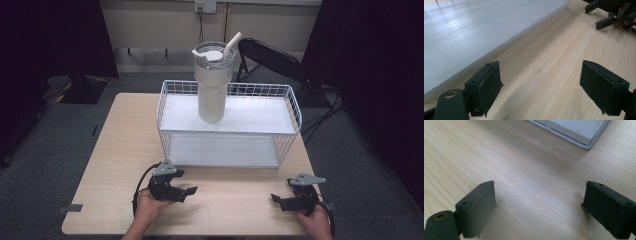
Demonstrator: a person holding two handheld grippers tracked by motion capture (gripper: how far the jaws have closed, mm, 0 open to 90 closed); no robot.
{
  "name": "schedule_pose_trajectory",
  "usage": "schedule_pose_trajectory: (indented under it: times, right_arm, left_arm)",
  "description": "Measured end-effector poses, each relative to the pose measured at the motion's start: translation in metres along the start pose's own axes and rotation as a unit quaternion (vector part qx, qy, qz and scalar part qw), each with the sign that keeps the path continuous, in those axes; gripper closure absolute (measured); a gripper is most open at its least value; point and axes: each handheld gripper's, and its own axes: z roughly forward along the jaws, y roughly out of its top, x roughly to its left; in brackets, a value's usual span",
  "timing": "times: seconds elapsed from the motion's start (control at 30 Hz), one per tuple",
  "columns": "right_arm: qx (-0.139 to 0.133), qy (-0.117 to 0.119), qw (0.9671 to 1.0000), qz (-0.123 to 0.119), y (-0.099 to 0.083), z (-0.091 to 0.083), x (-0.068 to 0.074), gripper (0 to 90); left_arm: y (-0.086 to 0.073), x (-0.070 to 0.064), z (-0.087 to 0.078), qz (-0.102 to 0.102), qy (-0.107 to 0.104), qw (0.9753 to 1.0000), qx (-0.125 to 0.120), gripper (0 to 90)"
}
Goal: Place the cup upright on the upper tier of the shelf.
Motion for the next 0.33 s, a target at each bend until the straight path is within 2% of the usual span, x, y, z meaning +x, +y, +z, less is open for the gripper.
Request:
schedule_pose_trajectory:
  times: [0.17,0.33]
  right_arm:
    - [0.000,0.000,1.0000,0.000,0.0000,0.0000,0.0000,9.9]
    - [0.000,0.000,1.0000,0.000,0.0000,0.0000,0.0000,9.9]
  left_arm:
    - [-0.0066,0.0029,0.0018,-0.005,0.012,0.9996,0.023,16.7]
    - [-0.0050,0.0016,0.0008,0.002,0.027,0.9987,0.042,16.3]
